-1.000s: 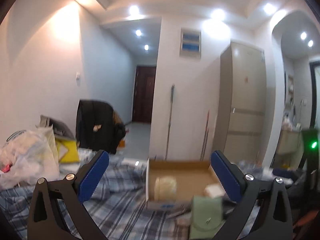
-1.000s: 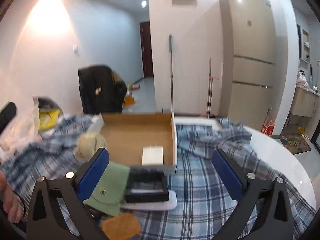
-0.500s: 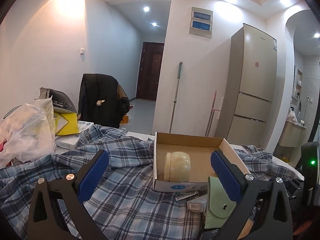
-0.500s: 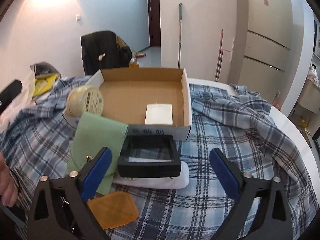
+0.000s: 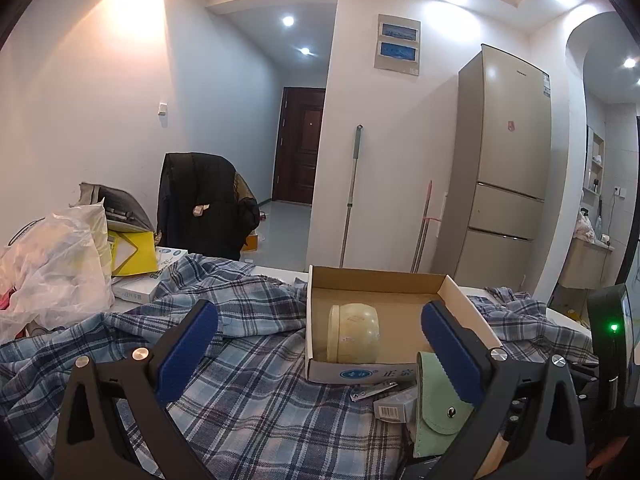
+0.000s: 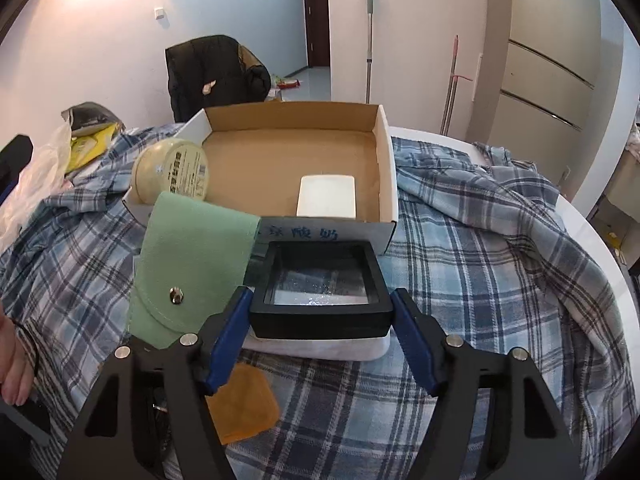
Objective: Organize rigid objects
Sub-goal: 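Grasp the black square frame with the right gripper and lift it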
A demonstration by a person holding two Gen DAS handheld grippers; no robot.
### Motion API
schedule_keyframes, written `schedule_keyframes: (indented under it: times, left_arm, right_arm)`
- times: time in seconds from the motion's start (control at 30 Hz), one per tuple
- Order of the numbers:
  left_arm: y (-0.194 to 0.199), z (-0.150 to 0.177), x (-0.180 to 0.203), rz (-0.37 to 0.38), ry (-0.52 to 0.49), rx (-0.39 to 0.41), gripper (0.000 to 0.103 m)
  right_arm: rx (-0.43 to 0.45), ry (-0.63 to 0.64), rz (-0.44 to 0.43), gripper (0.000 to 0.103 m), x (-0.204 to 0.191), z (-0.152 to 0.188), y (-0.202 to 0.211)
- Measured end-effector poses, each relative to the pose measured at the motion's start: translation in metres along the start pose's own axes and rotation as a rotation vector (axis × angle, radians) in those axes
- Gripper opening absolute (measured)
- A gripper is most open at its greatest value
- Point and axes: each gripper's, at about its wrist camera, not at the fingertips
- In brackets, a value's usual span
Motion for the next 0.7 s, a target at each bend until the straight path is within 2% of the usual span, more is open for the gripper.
schedule_keyframes:
  times: [0.17, 0.43, 0.7]
  left_arm:
    - [0.001, 0.0, -0.001, 0.001, 0.004, 0.003, 0.103]
    - [0.004, -0.001, 0.002, 0.001, -0.012, 0.016, 0.103]
    - [0.005, -0.002, 0.0, 0.003, -0.009, 0.009, 0.103]
  right_arm:
    - [-0.002, 0.021, 0.016, 0.069, 0.006, 0.011, 0.012]
    - [-0.047, -0.012, -0.003, 0.069, 0.014, 0.013, 0.004]
    - [-0.052, 0.006, 0.01, 0.077, 0.006, 0.0, -0.005]
Point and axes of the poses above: each gripper's, at about its wrist camera, not at the fingertips, and y roughly against the way its jaws point, x to its right, z to its underside, and after that the axes turned 10 degrees about z, right-handed
